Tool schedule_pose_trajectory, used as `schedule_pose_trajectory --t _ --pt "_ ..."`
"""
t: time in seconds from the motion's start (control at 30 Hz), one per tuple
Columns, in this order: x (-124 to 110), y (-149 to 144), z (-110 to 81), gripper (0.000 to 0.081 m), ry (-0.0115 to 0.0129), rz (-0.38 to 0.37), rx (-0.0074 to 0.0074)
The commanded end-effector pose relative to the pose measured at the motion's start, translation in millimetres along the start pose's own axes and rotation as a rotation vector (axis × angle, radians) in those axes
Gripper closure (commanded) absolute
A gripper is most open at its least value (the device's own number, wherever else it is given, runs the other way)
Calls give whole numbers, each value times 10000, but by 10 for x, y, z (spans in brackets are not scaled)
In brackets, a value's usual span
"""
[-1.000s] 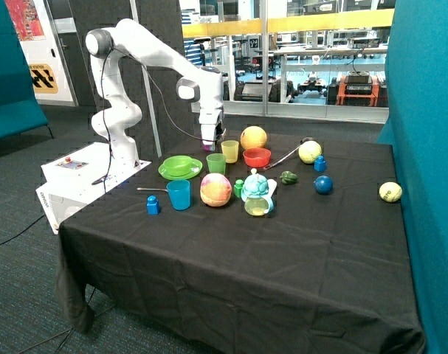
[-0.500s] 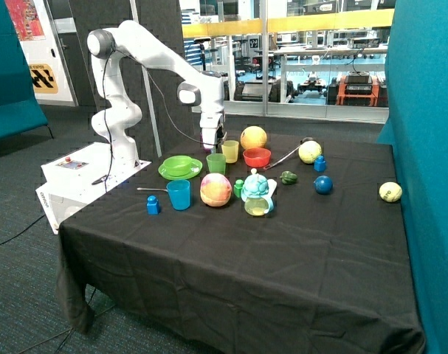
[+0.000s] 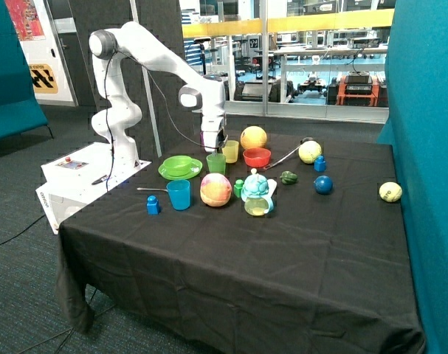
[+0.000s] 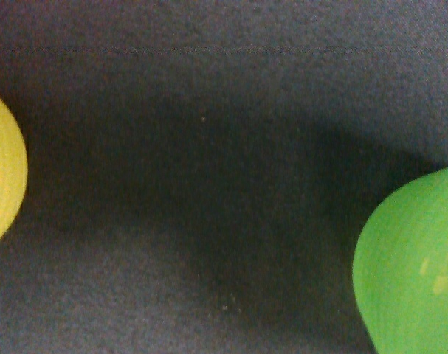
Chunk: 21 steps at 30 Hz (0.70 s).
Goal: Place the bowl on the plate and the cup in the bowl matching the color
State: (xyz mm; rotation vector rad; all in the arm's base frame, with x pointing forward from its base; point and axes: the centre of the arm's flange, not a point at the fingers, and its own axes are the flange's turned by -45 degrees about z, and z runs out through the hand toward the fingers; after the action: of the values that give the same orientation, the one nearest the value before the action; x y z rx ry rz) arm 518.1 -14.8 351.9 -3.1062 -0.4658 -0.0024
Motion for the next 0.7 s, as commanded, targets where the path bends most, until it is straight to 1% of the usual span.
schedule_pose_trajectory --t 0.0,0.37,0.53,0.6,0.67 --pt "57 6 67 430 -16 -23 -4" --pt "115 -31 186 454 -16 -31 -4" --pt "125 -41 200 466 -16 -34 -4" --pt "133 -44 206 489 -16 -24 -4" --pt "138 -49 209 556 -16 -52 -4"
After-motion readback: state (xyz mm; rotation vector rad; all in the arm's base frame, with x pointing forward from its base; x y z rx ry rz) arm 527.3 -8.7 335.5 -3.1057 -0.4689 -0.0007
